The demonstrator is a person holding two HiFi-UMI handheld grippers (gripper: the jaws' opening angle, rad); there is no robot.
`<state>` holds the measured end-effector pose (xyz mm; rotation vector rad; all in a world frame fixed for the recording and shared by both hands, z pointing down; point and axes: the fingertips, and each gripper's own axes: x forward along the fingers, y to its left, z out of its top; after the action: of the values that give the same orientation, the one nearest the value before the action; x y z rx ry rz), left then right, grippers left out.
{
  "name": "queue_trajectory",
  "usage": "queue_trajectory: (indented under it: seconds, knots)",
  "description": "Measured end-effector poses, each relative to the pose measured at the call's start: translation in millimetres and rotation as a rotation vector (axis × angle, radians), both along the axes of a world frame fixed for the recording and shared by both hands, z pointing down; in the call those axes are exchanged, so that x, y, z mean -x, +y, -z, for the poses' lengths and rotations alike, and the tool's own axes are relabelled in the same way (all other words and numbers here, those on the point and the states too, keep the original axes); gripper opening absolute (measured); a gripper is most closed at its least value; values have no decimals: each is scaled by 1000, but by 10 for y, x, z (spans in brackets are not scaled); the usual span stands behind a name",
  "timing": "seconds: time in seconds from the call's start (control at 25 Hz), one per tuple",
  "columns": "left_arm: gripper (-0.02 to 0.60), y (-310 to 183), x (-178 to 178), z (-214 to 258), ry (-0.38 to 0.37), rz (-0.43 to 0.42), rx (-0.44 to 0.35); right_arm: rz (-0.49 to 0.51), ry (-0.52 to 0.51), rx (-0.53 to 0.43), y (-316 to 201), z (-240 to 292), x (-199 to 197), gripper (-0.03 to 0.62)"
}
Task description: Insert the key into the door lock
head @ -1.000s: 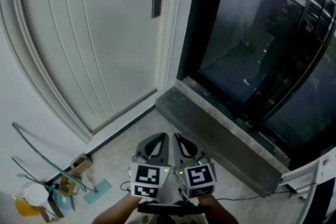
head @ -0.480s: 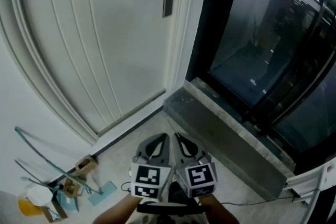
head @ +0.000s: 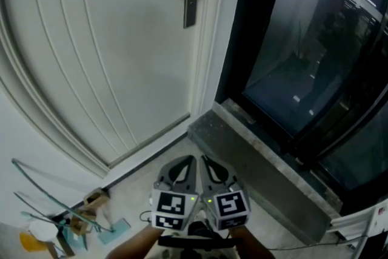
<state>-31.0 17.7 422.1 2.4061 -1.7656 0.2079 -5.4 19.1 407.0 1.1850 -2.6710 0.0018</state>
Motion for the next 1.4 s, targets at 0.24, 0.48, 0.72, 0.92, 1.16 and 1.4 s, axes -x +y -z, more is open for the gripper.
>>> queue_trajectory:
  seconds: [0.24,0.48,0.72,0.92,1.16,1.4]
  knots:
    - [3,-522,-216,39,-12,26,13,26,-21,3,-526,34,-194,26]
    - [3,-951,-461,83,-23,47,8,46,-36,-7,-962,97,-451,26]
    - [3,-1245,-633,105,-42,69,-11,75,-47,-14,-1252,125,-617,26]
    - [3,-1376,-704,121,-49,77,-11,78,-51,-15,-1400,138,-697,26]
    - [3,-1530,-719,137,-55,83,-16,88,-41,-29,-1547,151,-696,26]
    - [3,-1820,-632,146,-41,67,-24,73,-30,-33,-1811,136,-606,26]
